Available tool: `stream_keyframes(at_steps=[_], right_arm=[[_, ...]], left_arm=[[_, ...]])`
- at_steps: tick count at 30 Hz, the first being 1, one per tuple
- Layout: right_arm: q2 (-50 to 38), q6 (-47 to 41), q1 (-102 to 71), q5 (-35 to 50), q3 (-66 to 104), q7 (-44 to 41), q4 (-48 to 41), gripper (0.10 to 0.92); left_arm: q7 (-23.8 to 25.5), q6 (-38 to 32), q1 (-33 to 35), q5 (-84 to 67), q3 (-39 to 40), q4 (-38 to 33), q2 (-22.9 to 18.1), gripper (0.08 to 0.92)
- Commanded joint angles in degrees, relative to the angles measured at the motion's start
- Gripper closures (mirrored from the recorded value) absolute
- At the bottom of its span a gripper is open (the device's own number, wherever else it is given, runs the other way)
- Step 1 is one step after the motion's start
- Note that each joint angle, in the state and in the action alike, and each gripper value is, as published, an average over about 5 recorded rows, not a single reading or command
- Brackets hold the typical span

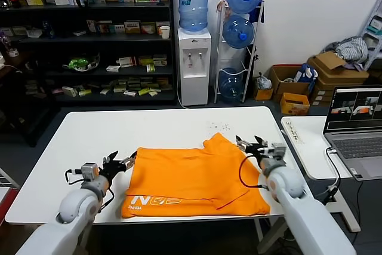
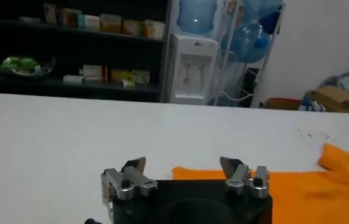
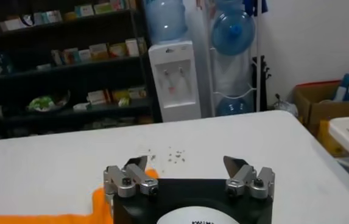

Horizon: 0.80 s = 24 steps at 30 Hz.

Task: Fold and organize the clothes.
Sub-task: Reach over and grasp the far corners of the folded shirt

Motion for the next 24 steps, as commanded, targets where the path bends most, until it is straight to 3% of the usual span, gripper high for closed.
stream_keyframes(at_steps=[1,24], right_arm=[[8.7,-1.5,13.1,-3.8,-6.1,-2.7,-19.5,0.203],[10.8,-2.8,13.4,-8.2,-5.8,-5.3,-25.9,0.203]], left_arm=[[2.9,1.5,-16.0,-1.5,7.1,19.0,-3.8,0.177],[2.3,4.5,-16.5,-0.7,9.5,20.6,-7.2,0.177]])
